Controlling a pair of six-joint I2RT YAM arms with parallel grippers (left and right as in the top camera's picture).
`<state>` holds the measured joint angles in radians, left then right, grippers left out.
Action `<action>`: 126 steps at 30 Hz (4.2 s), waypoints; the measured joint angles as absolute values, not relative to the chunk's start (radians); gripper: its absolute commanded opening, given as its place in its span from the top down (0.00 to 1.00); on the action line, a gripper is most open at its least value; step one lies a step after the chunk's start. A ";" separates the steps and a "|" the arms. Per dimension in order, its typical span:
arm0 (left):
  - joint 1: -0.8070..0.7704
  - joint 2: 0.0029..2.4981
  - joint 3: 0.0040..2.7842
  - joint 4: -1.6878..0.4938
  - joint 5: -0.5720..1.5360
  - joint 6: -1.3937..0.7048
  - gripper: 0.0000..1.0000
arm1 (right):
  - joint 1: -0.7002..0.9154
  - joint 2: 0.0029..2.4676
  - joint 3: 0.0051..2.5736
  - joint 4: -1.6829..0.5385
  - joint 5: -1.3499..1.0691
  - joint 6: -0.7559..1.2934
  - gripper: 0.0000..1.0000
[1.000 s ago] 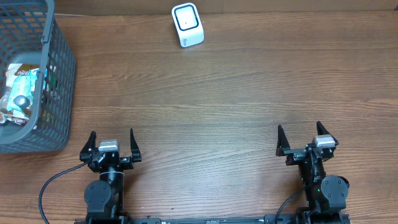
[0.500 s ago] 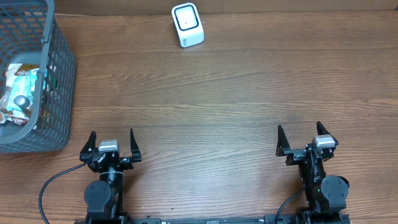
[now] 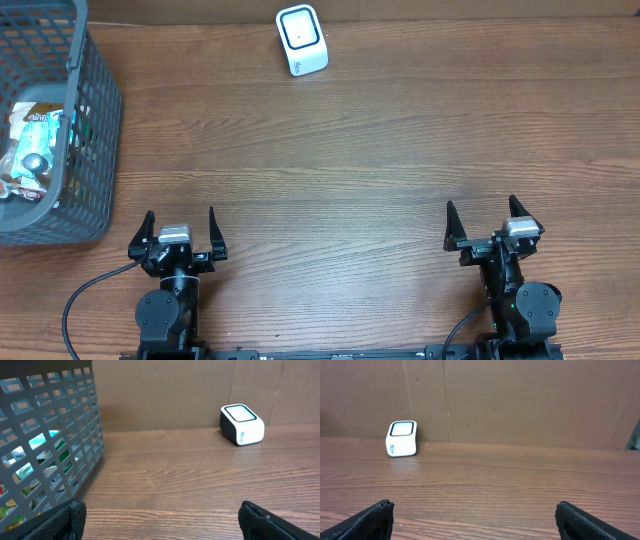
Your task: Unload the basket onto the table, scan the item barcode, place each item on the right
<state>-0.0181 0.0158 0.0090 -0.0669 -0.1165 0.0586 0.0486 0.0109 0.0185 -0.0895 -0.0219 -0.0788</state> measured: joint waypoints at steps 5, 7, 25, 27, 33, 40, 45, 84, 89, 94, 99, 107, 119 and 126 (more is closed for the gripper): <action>-0.018 0.016 0.009 -0.067 -0.117 0.059 0.00 | 0.049 0.011 0.019 -0.090 -0.022 -0.079 0.00; -0.018 0.016 0.009 -0.067 -0.117 0.059 0.00 | 0.049 0.011 0.019 -0.090 -0.022 -0.079 0.00; -0.018 0.016 0.009 -0.066 -0.125 0.059 0.00 | 0.049 0.011 0.019 -0.090 -0.022 -0.079 0.00; -0.018 0.016 0.009 -0.066 -0.132 0.059 0.00 | 0.049 0.011 0.019 -0.090 -0.022 -0.078 0.00; -0.018 0.016 0.009 -0.065 -0.139 0.059 0.00 | 0.049 0.011 0.019 -0.090 -0.022 -0.078 0.00; -0.018 0.016 0.009 -0.062 -0.155 0.066 0.00 | 0.049 0.011 0.019 -0.089 -0.022 -0.079 0.00; -0.018 0.016 0.009 -0.059 -0.181 0.101 0.00 | 0.048 0.011 0.019 -0.090 -0.022 -0.079 0.00; -0.019 0.998 1.773 -1.240 0.245 0.063 0.01 | 0.049 0.011 0.019 -0.089 -0.022 -0.079 0.00; -0.019 1.136 1.805 -1.225 0.222 0.074 0.01 | 0.049 0.011 0.019 -0.090 -0.022 -0.079 0.00; -0.005 1.243 1.806 -1.201 0.047 -0.023 0.00 | 0.049 0.011 0.019 -0.089 -0.022 -0.079 0.00; 0.108 1.331 1.806 -1.168 -0.028 -0.095 0.00 | 0.049 0.011 0.019 -0.089 -0.022 -0.079 0.00; 0.406 1.379 1.806 -1.088 0.015 -0.140 0.00 | 0.049 0.011 0.019 -0.090 -0.022 -0.079 0.00; 0.677 1.472 1.811 -1.077 0.060 -0.158 0.00 | 0.049 0.011 0.019 -0.089 -0.022 -0.079 0.00; 0.695 1.656 1.813 -1.084 0.071 -0.124 0.00 | 0.049 0.011 0.019 -0.090 -0.022 -0.078 0.00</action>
<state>0.6949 1.6558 1.8130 -1.0840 0.0711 -0.1242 0.0486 0.0109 0.0185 -0.0898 -0.0219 -0.0784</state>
